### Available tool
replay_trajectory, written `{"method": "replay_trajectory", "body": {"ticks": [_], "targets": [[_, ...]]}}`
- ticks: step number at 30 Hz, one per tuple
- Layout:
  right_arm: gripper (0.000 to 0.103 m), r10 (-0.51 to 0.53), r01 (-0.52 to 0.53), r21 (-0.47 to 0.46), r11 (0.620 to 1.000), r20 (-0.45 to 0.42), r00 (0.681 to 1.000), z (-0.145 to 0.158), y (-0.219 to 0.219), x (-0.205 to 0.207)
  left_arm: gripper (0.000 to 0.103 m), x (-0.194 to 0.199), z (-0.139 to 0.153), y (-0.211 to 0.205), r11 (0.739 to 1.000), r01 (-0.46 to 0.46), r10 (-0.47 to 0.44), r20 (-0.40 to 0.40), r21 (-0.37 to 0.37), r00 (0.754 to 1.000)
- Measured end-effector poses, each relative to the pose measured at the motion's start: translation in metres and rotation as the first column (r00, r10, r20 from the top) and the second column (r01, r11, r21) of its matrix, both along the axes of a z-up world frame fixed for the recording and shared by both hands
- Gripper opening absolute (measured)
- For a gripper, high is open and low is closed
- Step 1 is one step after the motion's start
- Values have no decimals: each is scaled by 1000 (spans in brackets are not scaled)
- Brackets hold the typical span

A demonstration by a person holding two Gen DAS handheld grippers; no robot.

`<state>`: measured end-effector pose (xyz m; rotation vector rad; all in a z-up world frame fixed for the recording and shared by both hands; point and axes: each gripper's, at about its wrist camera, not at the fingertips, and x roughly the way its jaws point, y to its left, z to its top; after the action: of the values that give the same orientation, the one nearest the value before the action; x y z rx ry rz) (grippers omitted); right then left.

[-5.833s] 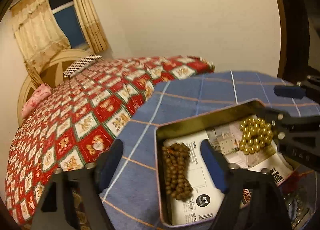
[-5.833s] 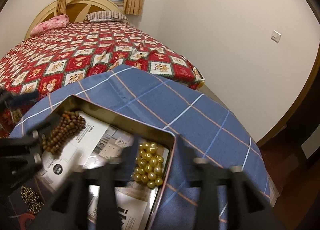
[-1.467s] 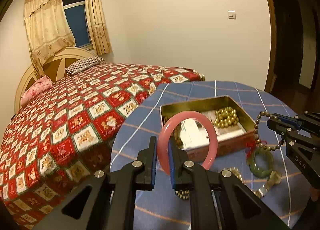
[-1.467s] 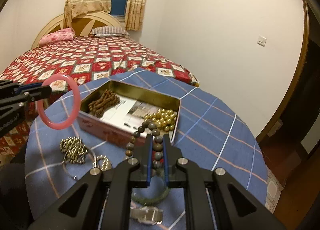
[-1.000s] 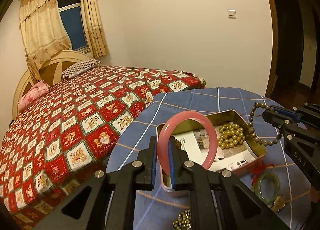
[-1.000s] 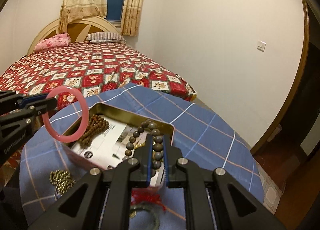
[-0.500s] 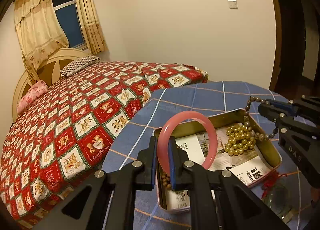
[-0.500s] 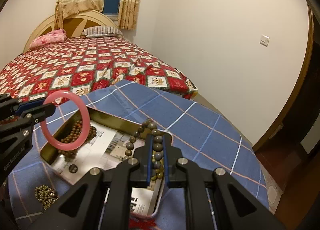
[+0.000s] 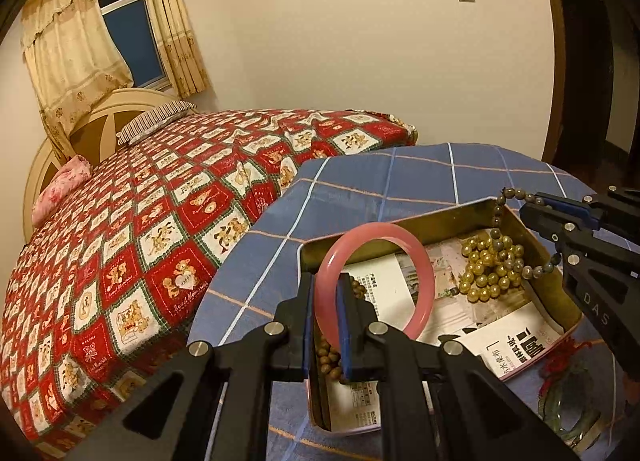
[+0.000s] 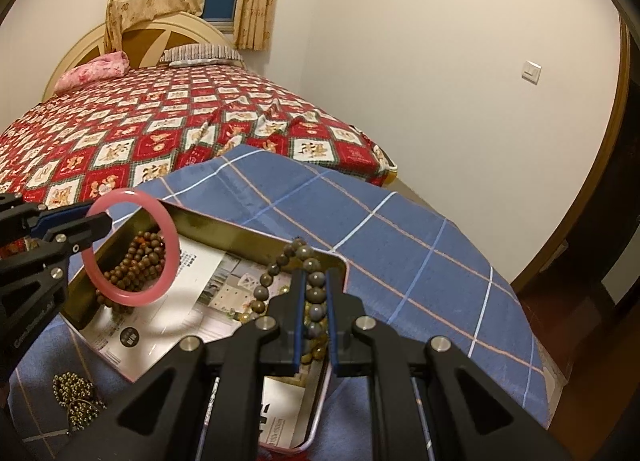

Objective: Organize jewelry
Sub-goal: 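Lower the pink bangle and green bead strand into the tin and open both tools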

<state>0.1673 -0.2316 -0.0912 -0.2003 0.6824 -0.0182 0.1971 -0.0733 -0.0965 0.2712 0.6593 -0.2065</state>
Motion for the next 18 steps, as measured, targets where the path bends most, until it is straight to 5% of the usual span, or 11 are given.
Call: {"method": "replay_trajectory", "body": {"ticks": [12, 14, 15, 16, 18], "targets": [[14, 12, -12, -2, 1000, -51, 999, -12, 2, 2, 12, 1, -14, -5, 999, 15, -13, -43, 31, 999], [32, 11, -10, 9, 1000, -54, 998, -13, 1, 0, 22, 0, -15, -5, 1000, 19, -18, -57, 23, 998], [40, 9, -9, 12, 1000, -52, 999, -13, 0, -1, 42, -3, -14, -5, 1000, 12, -11, -47, 26, 999], [41, 4, -4, 10, 1000, -51, 999, -13, -1, -3, 65, -5, -13, -4, 1000, 5, -4, -34, 29, 999], [41, -8, 9, 15, 1000, -50, 999, -12, -4, -7, 76, -11, -7, -2, 1000, -5, 4, 9, 22, 1000]]}}
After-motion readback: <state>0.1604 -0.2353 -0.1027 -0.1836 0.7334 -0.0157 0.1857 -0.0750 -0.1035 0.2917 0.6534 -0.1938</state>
